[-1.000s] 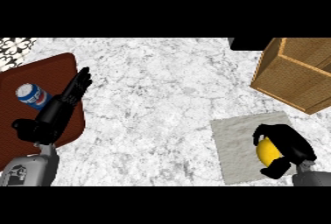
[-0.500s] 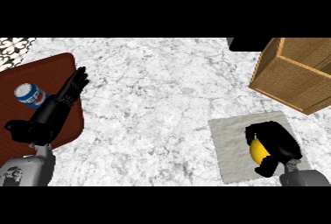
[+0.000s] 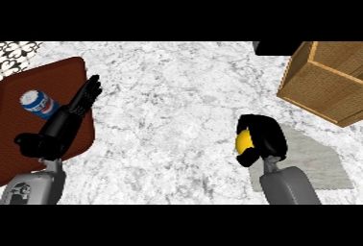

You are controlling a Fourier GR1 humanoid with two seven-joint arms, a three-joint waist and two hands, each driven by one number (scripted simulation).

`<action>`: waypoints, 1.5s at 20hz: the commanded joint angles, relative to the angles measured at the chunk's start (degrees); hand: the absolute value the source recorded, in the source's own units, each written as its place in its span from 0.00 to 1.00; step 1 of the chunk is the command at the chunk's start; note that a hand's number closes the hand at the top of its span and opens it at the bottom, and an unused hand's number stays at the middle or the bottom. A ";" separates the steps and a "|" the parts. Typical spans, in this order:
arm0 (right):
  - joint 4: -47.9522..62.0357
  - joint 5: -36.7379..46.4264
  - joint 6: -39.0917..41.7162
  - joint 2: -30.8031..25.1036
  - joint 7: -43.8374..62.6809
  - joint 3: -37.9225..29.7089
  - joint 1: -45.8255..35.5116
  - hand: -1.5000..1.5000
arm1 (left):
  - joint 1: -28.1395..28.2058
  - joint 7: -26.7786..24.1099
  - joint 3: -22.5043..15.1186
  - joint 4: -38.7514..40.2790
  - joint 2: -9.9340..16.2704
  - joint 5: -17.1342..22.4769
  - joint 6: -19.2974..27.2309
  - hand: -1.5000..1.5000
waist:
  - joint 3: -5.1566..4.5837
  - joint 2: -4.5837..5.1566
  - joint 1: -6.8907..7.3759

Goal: Pick the lemon from the placemat and place it in the basket

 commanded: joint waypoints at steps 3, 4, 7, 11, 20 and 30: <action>-9.50 -12.58 -10.57 3.04 7.40 4.91 -0.73 1.00 | -0.22 0.50 0.17 0.68 -0.13 -0.32 0.45 0.50 | 0.54 -0.12 -0.52; -12.45 -15.54 -12.57 3.06 8.62 6.05 -2.21 1.00 | -0.14 0.42 -0.49 0.71 -0.69 -0.59 0.58 0.50 | 0.56 -0.25 -0.44; -18.88 -15.79 -19.99 3.10 9.38 9.29 -0.93 1.00 | 1.87 -1.59 -0.28 1.11 -0.39 -1.02 0.42 0.50 | 0.50 -0.22 -0.57; -31.30 -13.37 -16.70 3.13 18.03 8.74 -3.05 1.00 | 0.48 -1.81 0.63 2.56 -0.18 -0.72 0.55 0.50 | 0.44 -0.12 -1.25; -37.92 -7.09 -0.93 1.12 36.22 -0.70 -18.04 1.00 | 2.73 -0.40 -0.85 -1.49 -1.22 -1.77 1.06 0.50 | 0.44 0.04 -0.51; -17.41 -6.34 -10.26 -3.33 28.39 -12.49 -27.46 1.00 | -0.07 1.42 -0.87 -1.76 -1.84 -1.39 1.03 0.50 | 0.49 0.24 -0.08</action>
